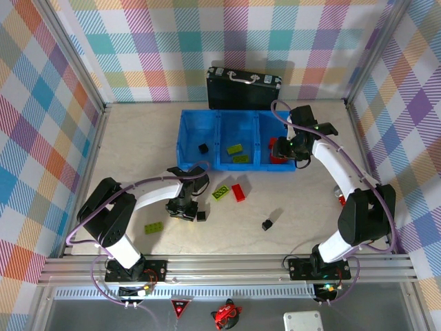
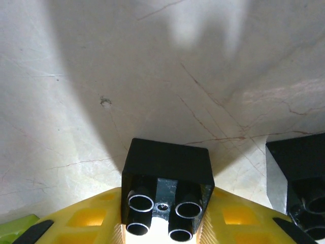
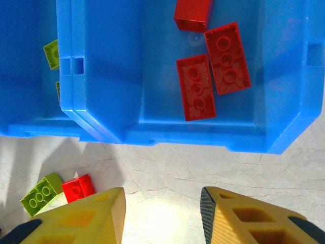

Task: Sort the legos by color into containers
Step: Pick up the lego from the middle-left of the table, then place the lego in the container.

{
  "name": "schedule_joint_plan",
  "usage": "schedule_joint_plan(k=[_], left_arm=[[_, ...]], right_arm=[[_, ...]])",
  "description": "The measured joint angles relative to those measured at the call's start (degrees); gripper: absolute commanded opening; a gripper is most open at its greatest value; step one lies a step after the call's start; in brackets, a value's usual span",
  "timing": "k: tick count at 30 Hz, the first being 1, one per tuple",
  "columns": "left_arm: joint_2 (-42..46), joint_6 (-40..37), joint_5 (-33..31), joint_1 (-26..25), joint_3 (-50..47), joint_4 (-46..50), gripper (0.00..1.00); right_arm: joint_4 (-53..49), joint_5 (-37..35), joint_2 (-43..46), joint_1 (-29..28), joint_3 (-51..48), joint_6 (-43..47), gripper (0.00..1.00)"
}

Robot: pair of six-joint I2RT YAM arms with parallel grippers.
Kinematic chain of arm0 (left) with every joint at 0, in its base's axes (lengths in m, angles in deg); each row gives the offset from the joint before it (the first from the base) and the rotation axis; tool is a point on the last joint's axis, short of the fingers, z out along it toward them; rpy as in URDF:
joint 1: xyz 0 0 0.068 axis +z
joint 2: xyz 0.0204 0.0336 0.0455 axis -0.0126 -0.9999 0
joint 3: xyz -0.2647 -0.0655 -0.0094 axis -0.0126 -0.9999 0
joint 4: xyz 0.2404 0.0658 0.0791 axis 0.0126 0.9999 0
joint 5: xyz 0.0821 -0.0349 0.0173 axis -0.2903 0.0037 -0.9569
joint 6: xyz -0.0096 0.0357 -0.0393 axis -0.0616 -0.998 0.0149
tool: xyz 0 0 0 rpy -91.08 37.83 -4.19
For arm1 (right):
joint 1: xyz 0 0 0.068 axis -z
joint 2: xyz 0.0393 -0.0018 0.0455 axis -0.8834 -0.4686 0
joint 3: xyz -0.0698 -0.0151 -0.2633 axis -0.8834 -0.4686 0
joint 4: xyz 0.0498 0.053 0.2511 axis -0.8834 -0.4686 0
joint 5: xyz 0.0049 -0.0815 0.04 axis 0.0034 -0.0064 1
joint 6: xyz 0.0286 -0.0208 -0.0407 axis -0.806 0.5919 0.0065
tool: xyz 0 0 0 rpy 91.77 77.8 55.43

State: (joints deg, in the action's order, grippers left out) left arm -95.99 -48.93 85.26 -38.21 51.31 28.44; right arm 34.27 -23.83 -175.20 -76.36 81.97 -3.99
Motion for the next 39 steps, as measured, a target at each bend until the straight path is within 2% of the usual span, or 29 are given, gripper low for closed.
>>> schedule_joint_plan(k=[6, 19, 29, 39], left_arm=[[1.01, -0.04, -0.02, 0.24, 2.10, 1.31, 0.25], [2.91, -0.26, -1.77, 1.03, 13.68, 4.28, 0.25], [-3.34, -1.05, -6.03, 4.26, 25.55, 4.04, 0.25], [-11.74, -3.72, -6.32, 8.92, 35.41, 4.02, 0.25]], right_arm=[[0.02, 0.00, 1.03, 0.00, -1.16, -0.02, 0.45], [0.04, 0.00, 5.42, 0.00, -6.08, -0.26, 0.45], [-0.39, 0.00, 9.55, 0.00, -8.90, -0.68, 0.46], [-1.46, 0.00, 13.92, 0.00, -11.58, -1.11, 0.46]])
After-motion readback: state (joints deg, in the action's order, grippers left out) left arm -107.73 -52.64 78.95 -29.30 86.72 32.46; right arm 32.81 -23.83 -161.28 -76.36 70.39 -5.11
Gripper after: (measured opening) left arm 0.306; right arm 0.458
